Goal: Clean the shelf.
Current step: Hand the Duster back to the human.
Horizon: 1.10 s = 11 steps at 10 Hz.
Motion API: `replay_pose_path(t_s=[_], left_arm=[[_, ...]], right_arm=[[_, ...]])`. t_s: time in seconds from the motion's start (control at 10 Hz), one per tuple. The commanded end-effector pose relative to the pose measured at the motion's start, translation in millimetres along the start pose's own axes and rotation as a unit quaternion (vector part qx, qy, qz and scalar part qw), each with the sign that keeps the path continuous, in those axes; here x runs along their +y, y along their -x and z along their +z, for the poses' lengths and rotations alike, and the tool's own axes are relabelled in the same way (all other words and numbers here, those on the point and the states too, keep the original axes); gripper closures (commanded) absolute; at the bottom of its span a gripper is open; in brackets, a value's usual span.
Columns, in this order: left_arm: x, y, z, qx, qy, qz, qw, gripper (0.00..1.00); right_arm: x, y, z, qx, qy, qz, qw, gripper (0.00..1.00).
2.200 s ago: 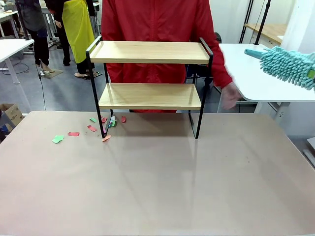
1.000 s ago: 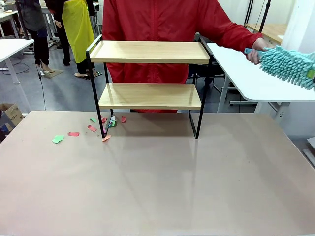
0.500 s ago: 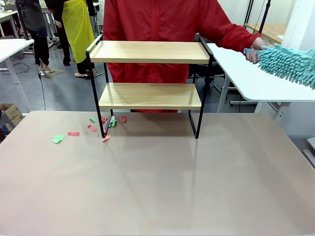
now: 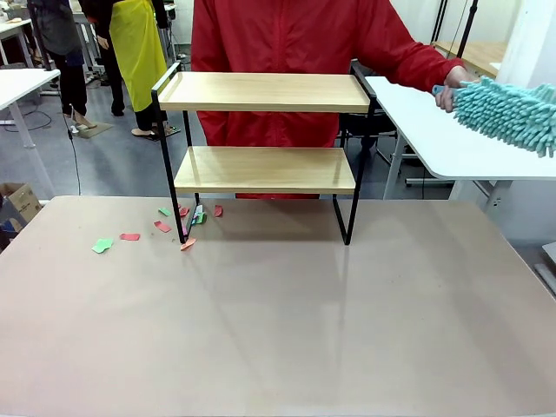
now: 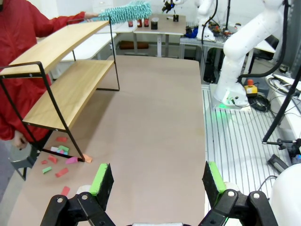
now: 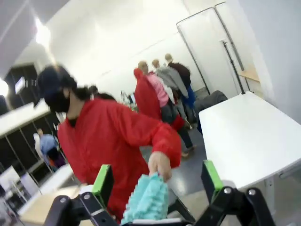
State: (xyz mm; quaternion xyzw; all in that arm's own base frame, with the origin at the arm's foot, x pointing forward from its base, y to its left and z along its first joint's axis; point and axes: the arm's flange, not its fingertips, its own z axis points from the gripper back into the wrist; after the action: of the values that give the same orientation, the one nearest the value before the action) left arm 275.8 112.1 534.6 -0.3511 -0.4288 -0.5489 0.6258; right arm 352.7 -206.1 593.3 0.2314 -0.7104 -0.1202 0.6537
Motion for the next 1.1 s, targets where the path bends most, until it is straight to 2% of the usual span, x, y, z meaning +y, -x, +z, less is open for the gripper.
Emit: replay_pose_path(t_s=[0.0,0.2,0.3,0.4,0.5,1.0], left_arm=[[2,-2,-1,-0.013,-0.001,-0.011,1.0,0.0],[2,-2,-1,-0.013,-0.001,-0.011,1.0,0.0],[2,-2,-1,-0.013,-0.001,-0.011,1.0,0.0],[2,-2,-1,-0.013,-0.001,-0.011,1.0,0.0],[2,-2,-1,-0.013,-0.001,-0.011,1.0,0.0],[2,-2,-1,-0.013,-0.001,-0.011,1.0,0.0]], right_arm=[[-26,-36,-4,-0.061,0.031,-0.07,0.995,0.0],[-53,-56,2,-0.096,0.059,-0.11,0.988,0.0],[-59,-56,2,-0.094,0.061,-0.116,0.987,0.0],[-61,-53,-2,-0.083,0.071,-0.125,0.986,0.0],[-59,-58,13,-0.087,0.057,-0.1,0.99,0.0],[-59,-58,13,-0.087,0.057,-0.1,0.99,0.0]])
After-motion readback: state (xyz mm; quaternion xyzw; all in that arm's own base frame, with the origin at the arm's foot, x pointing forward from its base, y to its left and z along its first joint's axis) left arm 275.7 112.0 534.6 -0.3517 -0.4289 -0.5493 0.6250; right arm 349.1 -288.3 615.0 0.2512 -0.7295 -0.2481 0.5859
